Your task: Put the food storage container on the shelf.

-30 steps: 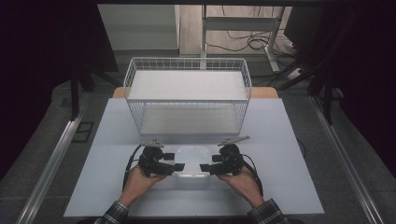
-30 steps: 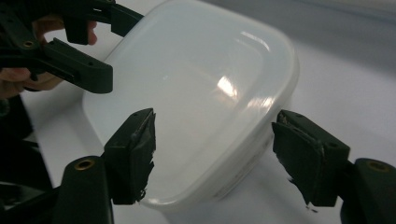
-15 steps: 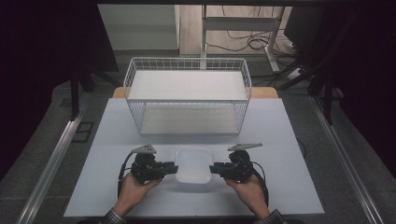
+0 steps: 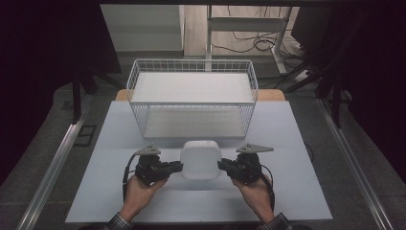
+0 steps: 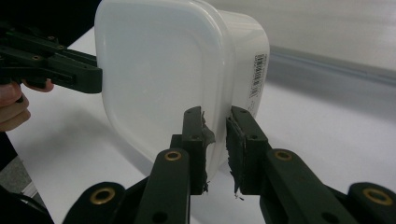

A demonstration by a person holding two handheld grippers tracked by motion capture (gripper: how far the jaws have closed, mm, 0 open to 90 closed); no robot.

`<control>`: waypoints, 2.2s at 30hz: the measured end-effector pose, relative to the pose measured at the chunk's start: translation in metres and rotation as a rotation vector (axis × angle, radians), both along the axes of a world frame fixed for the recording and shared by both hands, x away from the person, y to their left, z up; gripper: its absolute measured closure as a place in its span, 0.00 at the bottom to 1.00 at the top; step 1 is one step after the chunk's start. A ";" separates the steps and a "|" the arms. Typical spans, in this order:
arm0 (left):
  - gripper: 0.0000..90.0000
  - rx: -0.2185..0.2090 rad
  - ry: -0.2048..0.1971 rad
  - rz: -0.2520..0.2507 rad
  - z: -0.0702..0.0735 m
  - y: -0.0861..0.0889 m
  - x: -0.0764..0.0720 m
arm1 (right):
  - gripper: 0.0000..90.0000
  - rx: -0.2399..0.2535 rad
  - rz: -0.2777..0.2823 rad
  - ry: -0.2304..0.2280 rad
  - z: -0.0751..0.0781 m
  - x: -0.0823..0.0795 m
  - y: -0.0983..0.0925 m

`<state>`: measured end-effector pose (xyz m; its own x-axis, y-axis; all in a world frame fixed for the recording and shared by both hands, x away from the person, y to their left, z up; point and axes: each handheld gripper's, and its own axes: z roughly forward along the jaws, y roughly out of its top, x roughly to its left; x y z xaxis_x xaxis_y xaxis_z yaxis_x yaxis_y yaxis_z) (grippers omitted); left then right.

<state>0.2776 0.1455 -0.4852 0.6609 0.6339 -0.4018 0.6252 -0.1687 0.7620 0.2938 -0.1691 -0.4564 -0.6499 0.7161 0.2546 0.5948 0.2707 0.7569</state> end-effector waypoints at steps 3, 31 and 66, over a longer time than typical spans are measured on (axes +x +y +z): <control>0.90 -0.003 -0.017 0.011 0.009 0.003 0.003 | 0.86 0.009 0.005 -0.014 0.006 0.003 0.002; 0.89 0.047 -0.147 0.066 0.112 0.023 0.045 | 0.86 0.064 0.029 -0.153 0.095 0.050 0.024; 0.86 0.075 -0.115 0.159 0.175 0.028 0.131 | 0.86 0.059 -0.042 -0.157 0.164 0.132 0.047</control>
<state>0.4089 0.1732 -0.3106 0.5893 0.7591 -0.2767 0.5577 -0.1344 0.8191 0.4262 -0.1225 -0.2924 -0.6545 0.7305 0.1951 0.4780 0.1999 0.8553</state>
